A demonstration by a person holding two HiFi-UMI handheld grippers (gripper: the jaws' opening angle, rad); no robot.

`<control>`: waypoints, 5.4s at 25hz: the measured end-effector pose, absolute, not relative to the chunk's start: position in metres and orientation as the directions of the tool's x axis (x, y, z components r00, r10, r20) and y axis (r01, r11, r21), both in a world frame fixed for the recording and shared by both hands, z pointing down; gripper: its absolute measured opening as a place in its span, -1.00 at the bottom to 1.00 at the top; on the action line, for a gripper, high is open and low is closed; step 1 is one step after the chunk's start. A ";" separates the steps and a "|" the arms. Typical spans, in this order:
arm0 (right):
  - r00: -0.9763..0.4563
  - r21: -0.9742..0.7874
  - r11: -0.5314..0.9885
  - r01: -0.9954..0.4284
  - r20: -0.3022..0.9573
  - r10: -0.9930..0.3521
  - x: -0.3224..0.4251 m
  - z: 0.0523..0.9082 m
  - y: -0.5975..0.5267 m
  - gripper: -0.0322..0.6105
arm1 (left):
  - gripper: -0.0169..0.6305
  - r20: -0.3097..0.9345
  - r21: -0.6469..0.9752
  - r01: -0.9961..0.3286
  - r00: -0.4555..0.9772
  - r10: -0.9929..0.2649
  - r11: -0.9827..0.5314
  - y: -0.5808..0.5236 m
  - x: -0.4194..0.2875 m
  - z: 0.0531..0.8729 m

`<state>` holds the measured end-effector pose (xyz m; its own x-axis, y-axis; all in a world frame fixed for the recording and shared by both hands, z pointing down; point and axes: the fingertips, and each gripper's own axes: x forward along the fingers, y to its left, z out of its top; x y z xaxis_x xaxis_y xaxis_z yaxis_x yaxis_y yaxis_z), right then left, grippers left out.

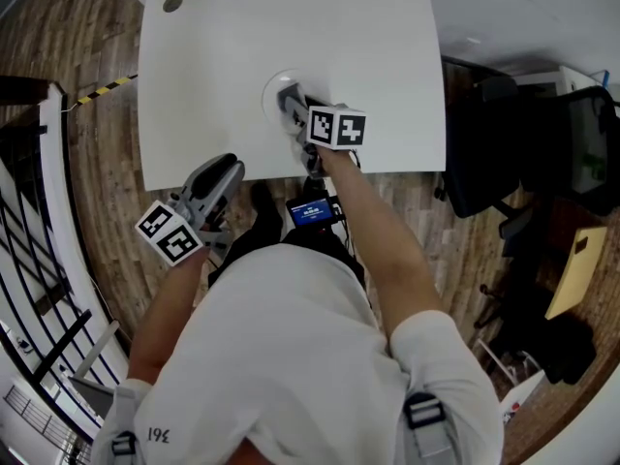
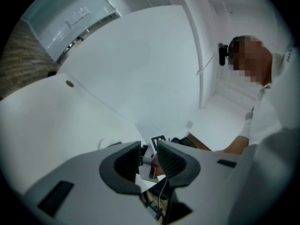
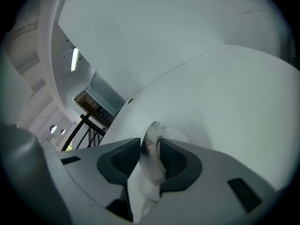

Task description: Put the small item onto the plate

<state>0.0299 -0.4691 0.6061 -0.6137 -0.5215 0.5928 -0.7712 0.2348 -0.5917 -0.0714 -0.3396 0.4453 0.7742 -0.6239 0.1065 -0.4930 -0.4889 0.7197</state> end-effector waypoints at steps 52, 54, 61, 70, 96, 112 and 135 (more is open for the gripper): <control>-0.497 -0.418 0.273 -0.867 0.675 -0.546 0.045 0.599 -0.475 -0.32 | -0.63 0.081 0.733 -0.462 0.789 -0.609 -0.500 -0.342 -0.068 0.442; -0.499 -0.421 0.274 -0.865 0.665 -0.555 0.046 0.594 -0.474 -0.32 | -0.63 0.080 0.732 -0.461 0.789 -0.609 -0.501 -0.341 -0.068 0.442; -0.491 -0.417 0.267 -0.869 0.651 -0.579 0.055 0.581 -0.465 -0.32 | -0.63 0.065 0.730 -0.450 0.795 -0.603 -0.515 -0.337 -0.065 0.439; -0.528 -0.442 0.301 -0.845 0.603 -0.598 0.058 0.552 -0.445 -0.48 | -0.63 0.041 0.733 -0.425 0.807 -0.589 -0.531 -0.332 -0.066 0.432; -0.566 -0.472 0.366 -0.802 0.408 -0.716 0.031 0.430 -0.343 -0.89 | -0.63 -0.049 0.715 -0.311 0.871 -0.488 -0.627 -0.286 -0.105 0.380; -0.600 -0.479 0.434 -0.763 0.274 -0.752 0.077 0.365 -0.293 -0.89 | -0.63 -0.070 0.685 -0.334 0.855 -0.515 -0.647 -0.233 -0.059 0.344; -0.666 -0.471 0.553 -0.687 0.105 -0.738 0.143 0.277 -0.144 -0.89 | -0.63 -0.075 0.623 -0.354 0.861 -0.503 -0.698 -0.098 0.018 0.306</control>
